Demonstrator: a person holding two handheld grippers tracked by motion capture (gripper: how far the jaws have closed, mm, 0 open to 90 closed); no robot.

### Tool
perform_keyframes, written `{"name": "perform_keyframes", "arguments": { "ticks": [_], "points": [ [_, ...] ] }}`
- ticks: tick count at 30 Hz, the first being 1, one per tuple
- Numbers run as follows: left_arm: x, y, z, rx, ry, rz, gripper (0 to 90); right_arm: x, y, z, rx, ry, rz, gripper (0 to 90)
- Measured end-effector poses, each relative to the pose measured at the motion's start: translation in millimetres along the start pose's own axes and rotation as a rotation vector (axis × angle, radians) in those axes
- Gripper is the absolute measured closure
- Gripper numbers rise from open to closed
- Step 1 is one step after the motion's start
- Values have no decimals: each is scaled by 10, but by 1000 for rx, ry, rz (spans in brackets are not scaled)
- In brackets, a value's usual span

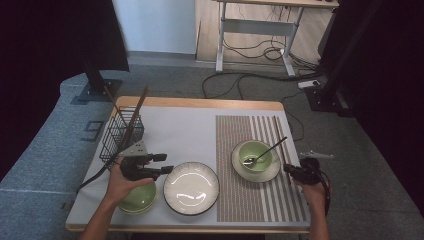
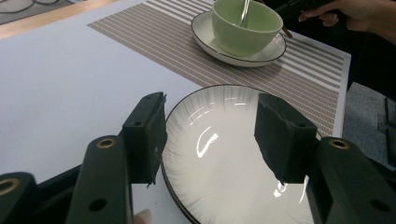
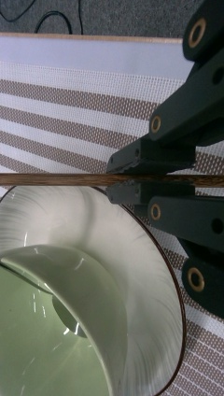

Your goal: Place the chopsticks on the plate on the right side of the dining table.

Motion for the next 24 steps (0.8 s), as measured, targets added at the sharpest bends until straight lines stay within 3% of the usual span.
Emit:
{"name": "perform_keyframes", "arguments": {
  "ticks": [8, 24],
  "points": [
    [-15, -4, 5, 0, 6, 3, 436, -6, 52, -24, 8, 3, -36, 846],
    [-18, -9, 8, -3, 5, 4, 437, -66, 154, -76, 21, 2, -62, 845]
  ]
}}
Point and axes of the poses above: each handheld gripper's, and its own axes: x roughly backward along the jaws, z roughly out of its underside, y roughly to its left, the point moved 2 cm from there along -x, roughly forward along the jaws, and after that the axes turned 8 degrees about -z, right-handed, at the moved point
